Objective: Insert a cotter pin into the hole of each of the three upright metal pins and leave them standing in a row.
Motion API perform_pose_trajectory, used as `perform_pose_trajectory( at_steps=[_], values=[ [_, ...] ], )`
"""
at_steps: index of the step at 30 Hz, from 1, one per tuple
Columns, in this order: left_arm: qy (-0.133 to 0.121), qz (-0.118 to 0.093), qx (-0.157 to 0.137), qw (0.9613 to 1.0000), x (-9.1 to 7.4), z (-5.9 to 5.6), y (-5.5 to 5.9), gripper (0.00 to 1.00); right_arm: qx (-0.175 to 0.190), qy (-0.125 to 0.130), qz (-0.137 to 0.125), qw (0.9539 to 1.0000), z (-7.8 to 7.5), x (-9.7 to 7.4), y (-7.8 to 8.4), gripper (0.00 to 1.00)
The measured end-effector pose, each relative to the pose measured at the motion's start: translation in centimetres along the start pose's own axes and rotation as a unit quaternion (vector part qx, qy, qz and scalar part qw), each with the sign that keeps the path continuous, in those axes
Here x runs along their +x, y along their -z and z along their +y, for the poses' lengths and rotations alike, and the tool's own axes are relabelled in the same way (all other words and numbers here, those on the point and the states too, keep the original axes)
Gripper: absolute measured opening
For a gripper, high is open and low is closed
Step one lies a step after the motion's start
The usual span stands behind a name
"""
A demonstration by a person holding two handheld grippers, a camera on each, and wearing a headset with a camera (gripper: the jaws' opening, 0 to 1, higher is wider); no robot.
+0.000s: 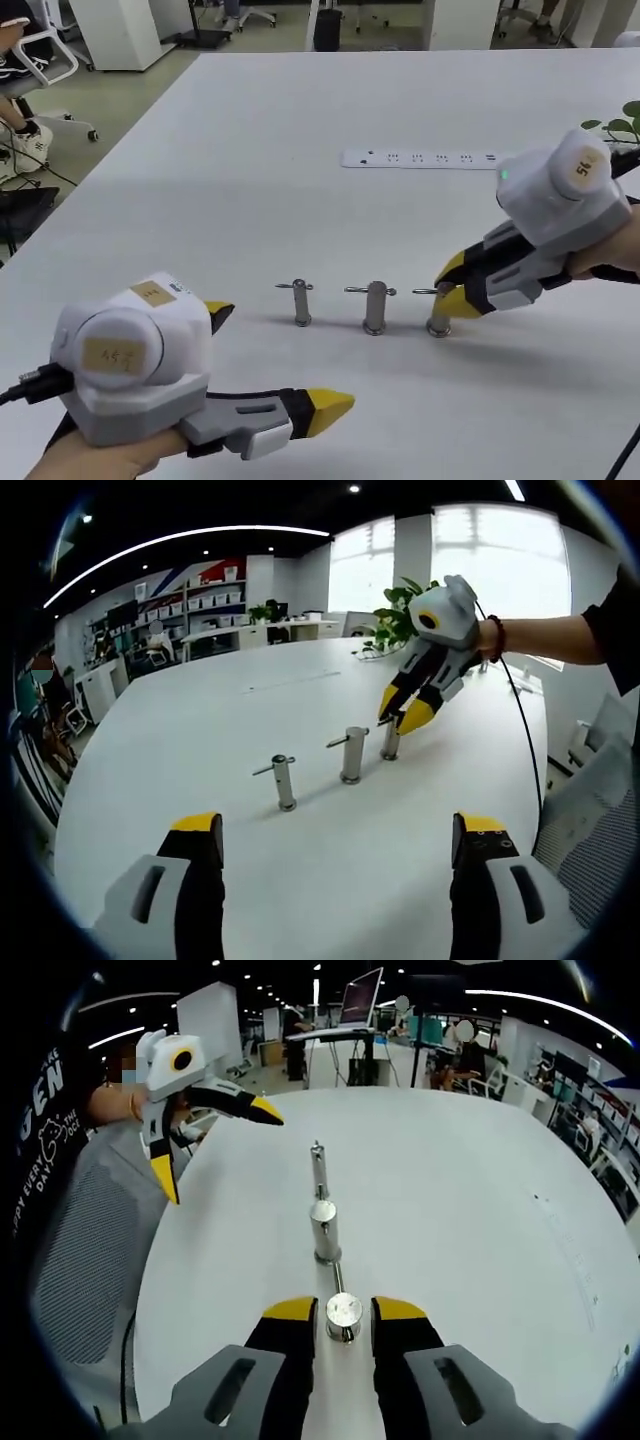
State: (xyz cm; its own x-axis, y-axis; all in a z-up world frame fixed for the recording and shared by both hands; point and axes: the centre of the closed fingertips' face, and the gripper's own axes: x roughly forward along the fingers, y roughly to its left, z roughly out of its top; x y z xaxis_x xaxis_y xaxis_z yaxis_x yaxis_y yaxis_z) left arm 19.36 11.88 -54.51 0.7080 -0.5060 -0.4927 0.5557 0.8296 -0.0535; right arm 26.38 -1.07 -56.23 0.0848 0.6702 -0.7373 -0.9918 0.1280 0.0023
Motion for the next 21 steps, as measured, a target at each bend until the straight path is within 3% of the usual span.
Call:
perform_pose_trajectory(
  at_steps=[3, 6, 14, 17, 21],
  values=[
    [-0.005, -0.004, -0.003, 1.0, 0.0, 0.3, -0.1, 0.96, 0.017, 0.018, -0.008, 0.9997, -0.2, -0.4, -0.3, 0.24],
    [-0.011, -0.015, -0.011, 0.9998, -0.1, 0.6, -0.6, 0.97, 0.05, 0.044, -0.037, 0.9971, -0.5, -1.1, -1.0, 0.31],
    [-0.03, -0.036, -0.011, 0.9988, -0.3, 1.4, -1.6, 0.99, 0.085, 0.074, -0.057, 0.992, 0.6, -2.0, -1.1, 0.44],
    [-0.041, -0.041, -0.015, 0.9982, -0.5, 2.0, -1.8, 0.99, 0.12, 0.106, -0.07, 0.9846, 1.0, -2.3, -1.1, 0.46],
    [-0.047, -0.056, -0.022, 0.9971, -0.7, 2.3, -2.4, 0.99, 0.16, 0.132, -0.091, 0.9741, 1.7, -2.6, -1.4, 0.57]
  ],
)
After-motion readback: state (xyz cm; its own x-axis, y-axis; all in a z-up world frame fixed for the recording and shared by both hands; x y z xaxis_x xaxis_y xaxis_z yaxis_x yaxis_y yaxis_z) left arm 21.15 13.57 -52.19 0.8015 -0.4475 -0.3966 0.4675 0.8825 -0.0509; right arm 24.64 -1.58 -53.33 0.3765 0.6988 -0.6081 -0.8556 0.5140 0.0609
